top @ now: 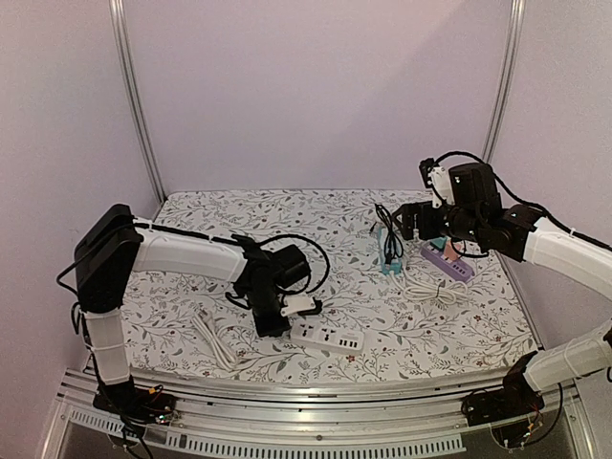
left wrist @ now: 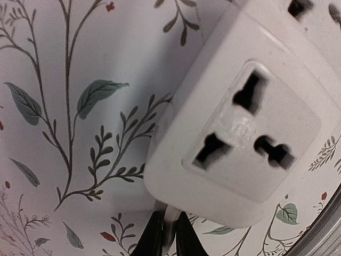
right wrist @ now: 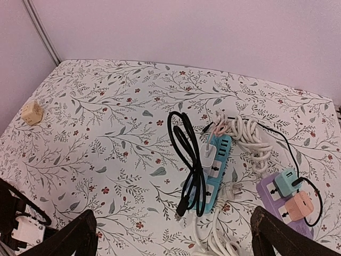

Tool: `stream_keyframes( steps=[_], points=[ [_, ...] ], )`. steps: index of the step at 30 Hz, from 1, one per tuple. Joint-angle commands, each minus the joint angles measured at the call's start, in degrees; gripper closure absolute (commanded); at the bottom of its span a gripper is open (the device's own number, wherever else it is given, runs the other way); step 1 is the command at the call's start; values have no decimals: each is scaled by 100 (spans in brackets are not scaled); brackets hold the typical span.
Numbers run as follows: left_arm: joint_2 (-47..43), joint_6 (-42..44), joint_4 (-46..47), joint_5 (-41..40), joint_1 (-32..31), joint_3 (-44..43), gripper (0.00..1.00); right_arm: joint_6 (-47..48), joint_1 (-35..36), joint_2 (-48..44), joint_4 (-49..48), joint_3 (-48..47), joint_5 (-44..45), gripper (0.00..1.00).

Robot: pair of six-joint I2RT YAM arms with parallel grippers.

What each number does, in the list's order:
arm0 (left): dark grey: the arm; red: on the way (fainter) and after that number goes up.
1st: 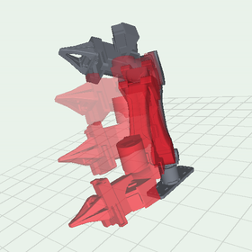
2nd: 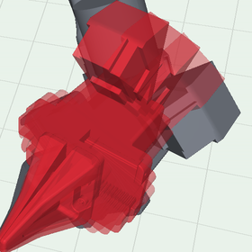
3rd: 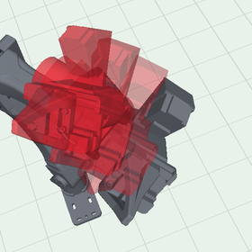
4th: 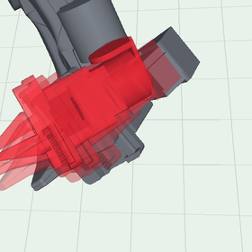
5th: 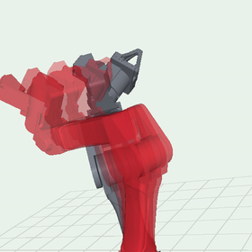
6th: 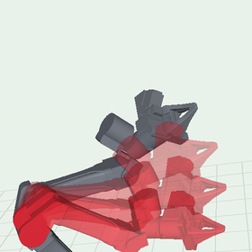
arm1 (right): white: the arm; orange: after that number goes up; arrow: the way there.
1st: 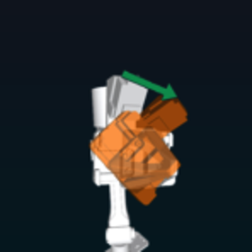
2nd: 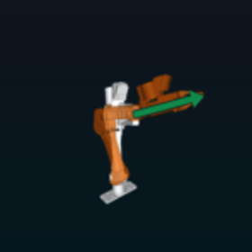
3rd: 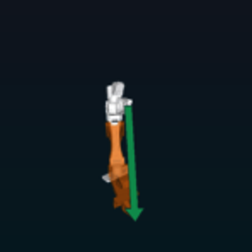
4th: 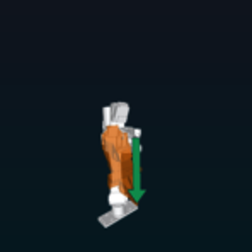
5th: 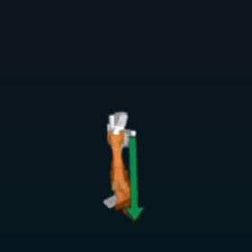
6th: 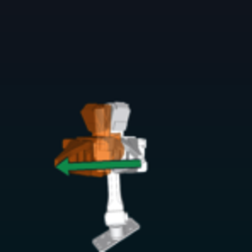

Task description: Insert the plug

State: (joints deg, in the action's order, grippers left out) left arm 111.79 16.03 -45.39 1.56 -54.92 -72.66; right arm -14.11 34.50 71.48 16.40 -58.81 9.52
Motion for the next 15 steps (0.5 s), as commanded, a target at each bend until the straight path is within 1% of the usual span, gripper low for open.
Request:
stream_keyframes(
  steps=[1, 9, 15],
  points=[
    [354, -605, -708, 348, 66, 5, 89, -3, 30, 61, -97, -28, -95, 1],
    [344, -693, -741, 460, -6, -119, 88, 5, 39, 13, -85, 19, -57, 1],
    [286, -715, -873, 727, -106, -182, 81, 8, 36, 6, -99, -5, -29, 1]
  ],
)
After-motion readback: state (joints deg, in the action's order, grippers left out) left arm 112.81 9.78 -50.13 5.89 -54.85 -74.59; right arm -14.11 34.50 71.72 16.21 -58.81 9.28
